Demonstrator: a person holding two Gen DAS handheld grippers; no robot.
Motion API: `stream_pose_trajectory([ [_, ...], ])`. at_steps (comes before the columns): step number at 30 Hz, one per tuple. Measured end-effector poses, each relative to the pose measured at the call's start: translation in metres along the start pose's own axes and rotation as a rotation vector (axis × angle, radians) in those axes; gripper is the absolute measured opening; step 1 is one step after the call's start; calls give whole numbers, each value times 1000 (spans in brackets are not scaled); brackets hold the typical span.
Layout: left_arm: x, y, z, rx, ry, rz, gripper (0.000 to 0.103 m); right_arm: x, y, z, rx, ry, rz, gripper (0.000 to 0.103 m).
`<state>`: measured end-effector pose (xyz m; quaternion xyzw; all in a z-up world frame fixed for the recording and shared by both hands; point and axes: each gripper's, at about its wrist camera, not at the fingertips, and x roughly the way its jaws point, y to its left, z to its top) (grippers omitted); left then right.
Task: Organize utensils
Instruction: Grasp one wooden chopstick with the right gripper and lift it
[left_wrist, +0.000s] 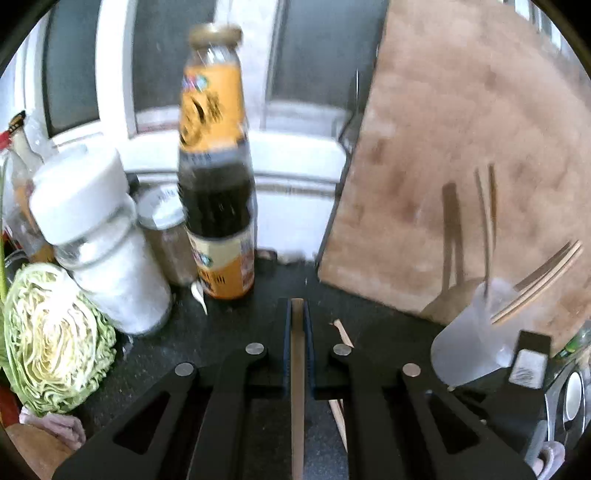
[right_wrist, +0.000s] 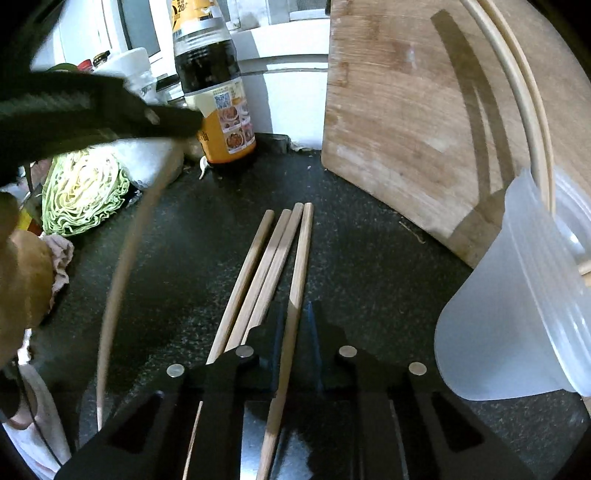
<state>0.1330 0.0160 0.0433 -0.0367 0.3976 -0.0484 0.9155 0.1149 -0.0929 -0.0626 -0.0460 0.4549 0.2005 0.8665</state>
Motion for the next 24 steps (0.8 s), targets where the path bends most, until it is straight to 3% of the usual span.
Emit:
stream_pose_trajectory([
  [5, -22, 7, 3, -19, -104, -11, 6, -5, -7, 1, 57, -25, 10, 8],
  [11, -70, 7, 0, -13, -326, -50, 6, -59, 3, 1, 21, -293, -28, 8],
  [15, -96, 3, -3, 8, -424, -108, 6, -102, 8, -4, 11, -502, -59, 8],
  [17, -106, -1, -4, 25, -456, -123, 6, -122, 10, -5, 12, -585, -117, 8],
  [21, -133, -9, -4, 28, -525, -175, 6, -140, 5, -2, 40, -646, -167, 8],
  [24, -147, -20, -1, 50, -569, -171, 6, -146, -6, 0, 84, -673, -174, 8],
])
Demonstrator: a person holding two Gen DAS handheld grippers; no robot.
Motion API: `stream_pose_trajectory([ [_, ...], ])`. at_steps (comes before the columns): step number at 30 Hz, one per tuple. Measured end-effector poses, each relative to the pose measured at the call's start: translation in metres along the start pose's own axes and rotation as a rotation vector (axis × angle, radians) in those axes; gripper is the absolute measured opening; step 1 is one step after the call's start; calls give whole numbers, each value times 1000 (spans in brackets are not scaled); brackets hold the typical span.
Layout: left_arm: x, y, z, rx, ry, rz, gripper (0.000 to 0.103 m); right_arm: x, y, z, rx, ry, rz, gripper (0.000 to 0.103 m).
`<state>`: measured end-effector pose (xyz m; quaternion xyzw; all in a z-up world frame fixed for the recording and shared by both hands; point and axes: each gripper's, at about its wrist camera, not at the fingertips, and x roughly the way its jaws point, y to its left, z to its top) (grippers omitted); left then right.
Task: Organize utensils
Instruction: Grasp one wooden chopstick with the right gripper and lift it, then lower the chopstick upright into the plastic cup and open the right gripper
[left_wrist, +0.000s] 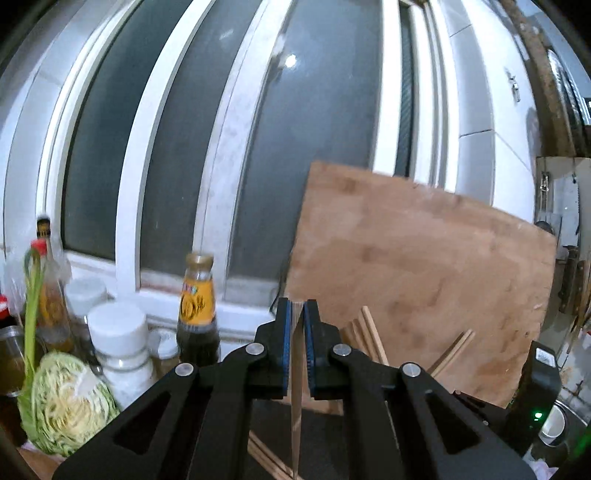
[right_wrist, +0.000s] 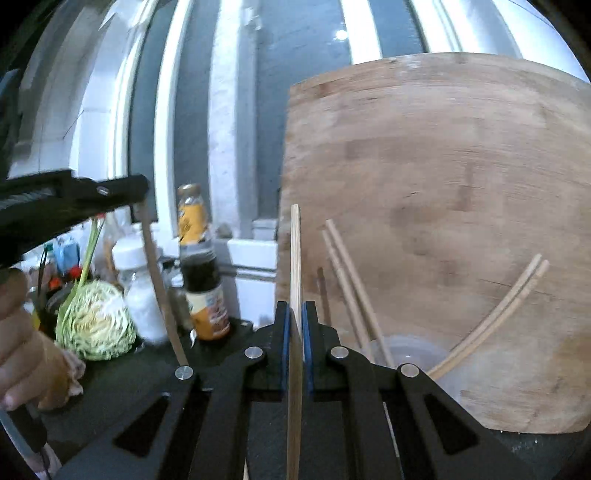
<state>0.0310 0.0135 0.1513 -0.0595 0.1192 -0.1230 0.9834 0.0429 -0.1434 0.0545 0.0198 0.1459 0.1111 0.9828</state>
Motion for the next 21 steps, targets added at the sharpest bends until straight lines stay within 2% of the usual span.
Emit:
stream_pose_trajectory([
  [4, -10, -20, 16, 33, -39, -16, 6, -9, -13, 10, 9, -67, -56, 8],
  [9, -16, -46, 35, 57, -67, -46, 6, -17, -28, 17, 47, -106, -76, 8],
  [14, -9, -64, 46, 22, -80, -155, 6, -23, -50, 23, 115, -120, -97, 8],
  [17, -3, -76, 54, 21, -80, -178, 6, -28, -69, 25, 177, -143, -127, 8],
  [19, 2, -79, 62, -2, -79, -243, 6, -33, -82, 29, 211, -167, -152, 8],
  [21, 5, -81, 68, -24, -85, -265, 6, -36, -97, 34, 253, -167, -131, 8],
])
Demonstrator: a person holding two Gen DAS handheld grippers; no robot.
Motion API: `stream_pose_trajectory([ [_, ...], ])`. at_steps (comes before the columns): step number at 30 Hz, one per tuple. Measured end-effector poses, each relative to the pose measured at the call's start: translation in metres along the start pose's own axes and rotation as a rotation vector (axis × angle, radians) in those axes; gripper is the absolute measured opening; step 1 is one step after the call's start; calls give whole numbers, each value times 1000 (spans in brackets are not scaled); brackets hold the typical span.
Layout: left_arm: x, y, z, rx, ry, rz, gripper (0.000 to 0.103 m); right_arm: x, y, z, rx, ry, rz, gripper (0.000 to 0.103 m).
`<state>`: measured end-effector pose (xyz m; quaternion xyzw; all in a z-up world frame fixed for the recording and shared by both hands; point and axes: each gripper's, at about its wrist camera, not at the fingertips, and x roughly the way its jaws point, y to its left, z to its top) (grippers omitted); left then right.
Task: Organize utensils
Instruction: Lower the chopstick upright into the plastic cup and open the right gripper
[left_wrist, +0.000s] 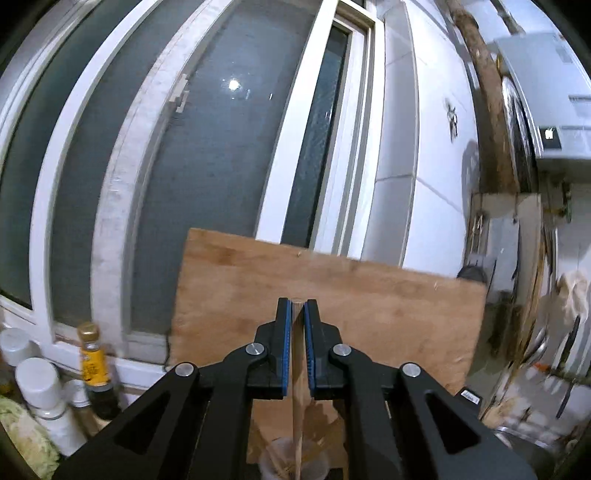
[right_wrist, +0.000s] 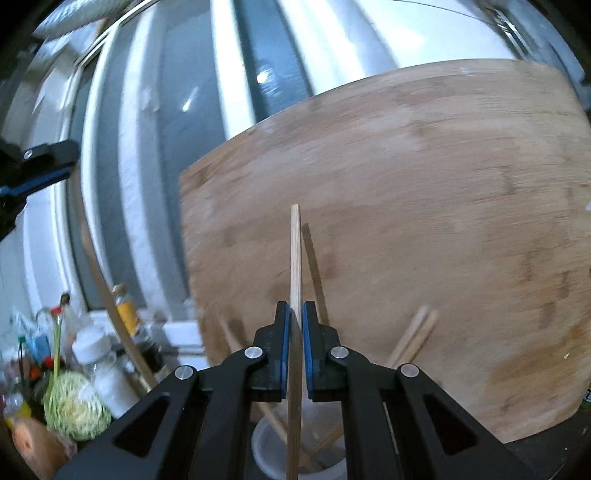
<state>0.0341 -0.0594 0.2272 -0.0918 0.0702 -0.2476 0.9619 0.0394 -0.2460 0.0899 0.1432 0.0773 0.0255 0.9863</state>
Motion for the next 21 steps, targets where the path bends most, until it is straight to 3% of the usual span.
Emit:
stream_pose_trajectory([
  [4, 10, -1, 5, -15, 4, -28, 6, 1, -28, 20, 91, 32, 120, 8],
  [7, 21, -2, 2, -12, 17, -12, 6, 5, -44, 25, 132, 48, 150, 8],
  [15, 51, -2, -9, -52, 43, -4, 6, 26, -54, 21, 170, 108, 143, 8],
  [21, 66, -13, -26, 3, 43, 33, 6, 37, -58, 18, 180, 125, 124, 8],
])
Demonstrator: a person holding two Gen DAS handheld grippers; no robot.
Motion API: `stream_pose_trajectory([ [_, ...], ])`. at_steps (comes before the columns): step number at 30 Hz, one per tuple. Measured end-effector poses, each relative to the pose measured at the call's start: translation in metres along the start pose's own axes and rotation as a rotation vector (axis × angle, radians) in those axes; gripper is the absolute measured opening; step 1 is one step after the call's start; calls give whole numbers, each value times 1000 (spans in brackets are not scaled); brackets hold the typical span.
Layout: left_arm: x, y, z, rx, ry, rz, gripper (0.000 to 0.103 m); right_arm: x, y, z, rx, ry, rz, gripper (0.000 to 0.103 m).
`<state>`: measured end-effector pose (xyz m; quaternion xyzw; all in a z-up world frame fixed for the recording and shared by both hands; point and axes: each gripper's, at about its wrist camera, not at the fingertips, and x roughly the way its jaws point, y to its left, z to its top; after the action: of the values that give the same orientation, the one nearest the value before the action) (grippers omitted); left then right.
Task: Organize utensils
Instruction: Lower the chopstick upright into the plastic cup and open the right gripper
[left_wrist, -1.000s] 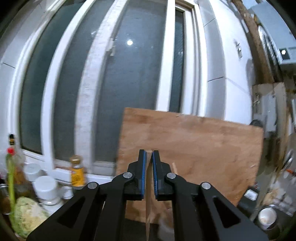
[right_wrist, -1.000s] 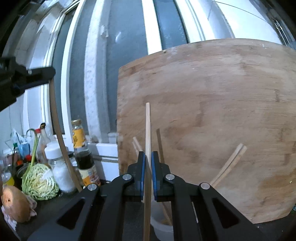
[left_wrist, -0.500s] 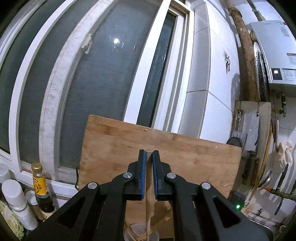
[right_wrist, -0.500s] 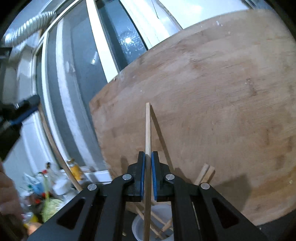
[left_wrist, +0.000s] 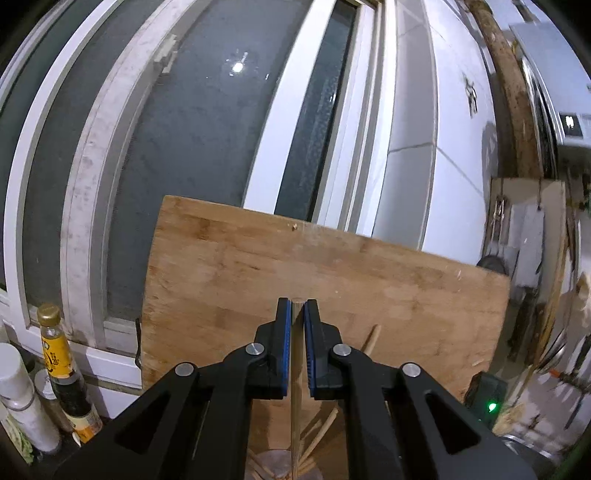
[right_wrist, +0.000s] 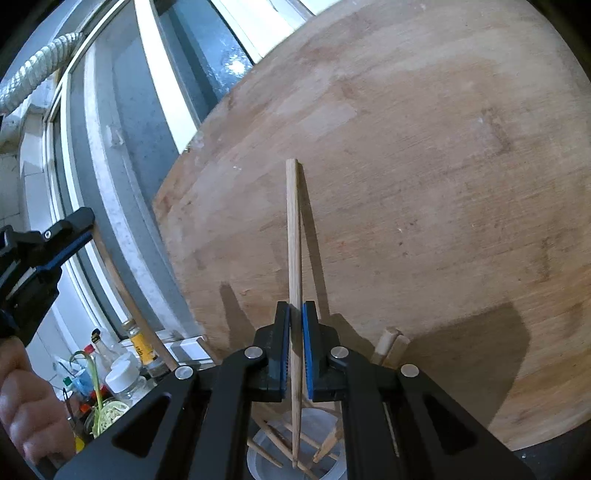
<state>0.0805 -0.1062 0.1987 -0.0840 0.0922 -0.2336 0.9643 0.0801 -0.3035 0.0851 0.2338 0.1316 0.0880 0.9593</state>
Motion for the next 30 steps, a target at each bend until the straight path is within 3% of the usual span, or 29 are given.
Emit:
stream_pose_trajectory([
  [6, 12, -2, -19, 13, -9, 11, 6, 13, -9, -5, 39, 32, 17, 8],
  [11, 20, 4, -33, -13, -11, 34, 6, 17, 0, -10, -13, 50, -16, 8],
  [14, 24, 7, -45, -33, -28, 129, 6, 22, 1, -11, -5, 89, -8, 8],
  [17, 22, 9, -56, -59, -52, 164, 6, 26, -1, -12, 10, 127, 2, 8],
  [30, 38, 30, -88, -145, 41, 117, 6, 49, 6, -28, -20, 280, 24, 8],
])
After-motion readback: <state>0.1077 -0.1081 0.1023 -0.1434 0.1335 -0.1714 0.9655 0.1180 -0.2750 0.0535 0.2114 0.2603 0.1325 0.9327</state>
